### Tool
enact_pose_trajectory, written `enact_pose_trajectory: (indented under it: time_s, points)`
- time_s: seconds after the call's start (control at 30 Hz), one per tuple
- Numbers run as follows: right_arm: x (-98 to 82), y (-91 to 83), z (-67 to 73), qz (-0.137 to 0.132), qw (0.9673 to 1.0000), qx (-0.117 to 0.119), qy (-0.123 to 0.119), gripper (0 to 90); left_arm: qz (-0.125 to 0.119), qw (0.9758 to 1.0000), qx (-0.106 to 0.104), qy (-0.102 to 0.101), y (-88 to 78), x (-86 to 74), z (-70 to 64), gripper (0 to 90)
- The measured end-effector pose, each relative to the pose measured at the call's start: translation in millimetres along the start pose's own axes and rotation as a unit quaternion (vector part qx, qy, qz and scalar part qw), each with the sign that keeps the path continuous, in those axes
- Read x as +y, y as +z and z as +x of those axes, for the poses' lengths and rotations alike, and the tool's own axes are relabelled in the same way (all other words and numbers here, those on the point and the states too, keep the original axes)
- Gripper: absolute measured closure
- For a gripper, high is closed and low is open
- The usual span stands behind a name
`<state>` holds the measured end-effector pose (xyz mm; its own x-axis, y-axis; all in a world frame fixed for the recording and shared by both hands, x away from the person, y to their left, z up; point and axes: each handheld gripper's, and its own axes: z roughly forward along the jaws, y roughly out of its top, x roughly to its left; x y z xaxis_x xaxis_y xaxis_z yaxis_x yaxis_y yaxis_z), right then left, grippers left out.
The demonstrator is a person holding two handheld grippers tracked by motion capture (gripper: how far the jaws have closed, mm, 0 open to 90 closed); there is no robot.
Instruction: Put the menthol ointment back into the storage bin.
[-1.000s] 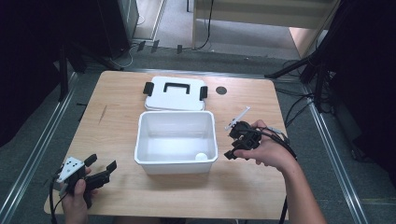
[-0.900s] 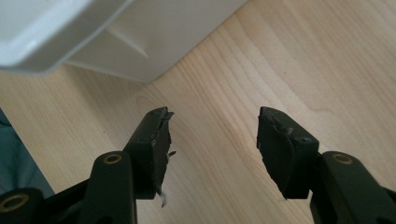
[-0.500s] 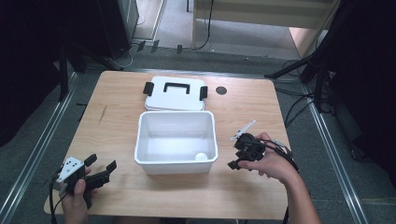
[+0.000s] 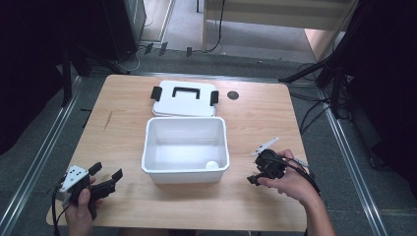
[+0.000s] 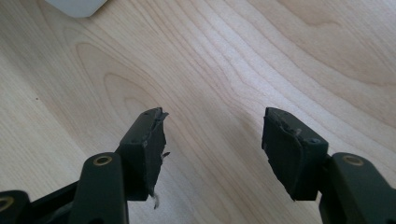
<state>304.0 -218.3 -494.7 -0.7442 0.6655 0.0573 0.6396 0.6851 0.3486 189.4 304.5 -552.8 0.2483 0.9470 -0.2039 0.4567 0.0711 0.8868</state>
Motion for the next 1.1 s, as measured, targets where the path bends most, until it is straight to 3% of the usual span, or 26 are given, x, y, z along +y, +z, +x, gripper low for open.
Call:
enact_pose_trajectory:
  time_s: [0.13,0.27,0.4,0.63,0.83,1.03,1.1]
  points:
    - [-10.0,-0.9,-1.7,-0.043,0.9987,-0.019,0.018,38.3,0.0,1.0,0.0,0.0,-0.1,0.0,0.1,15.3]
    - [-24.9,1.1,-7.1,-0.102,0.9932,-0.038,0.042,36.0,0.0,1.0,0.0,0.0,-0.1,0.0,0.0,15.3]
    - [-41.2,1.5,-11.6,-0.176,0.9806,-0.048,0.072,34.1,0.001,1.0,0.0,0.001,-0.1,0.1,-0.2,15.4]
    - [-66.0,4.2,-18.8,-0.25,0.9604,-0.055,0.11,31.7,0.0,1.0,0.002,0.001,0.0,0.0,-0.5,15.4]
    - [-83.9,5.4,-22.0,-0.289,0.9459,-0.059,0.134,30.6,-0.001,1.0,0.003,0.001,0.0,-0.1,-0.5,15.3]
    - [-102.1,8.1,-26.5,-0.306,0.9359,-0.063,0.163,29.9,-0.001,1.0,0.002,0.001,0.0,0.0,-0.4,15.3]
    - [-108.5,8.7,-27.8,-0.317,0.9308,-0.063,0.172,29.8,-0.001,1.0,0.002,0.001,0.0,0.0,-0.4,15.3]
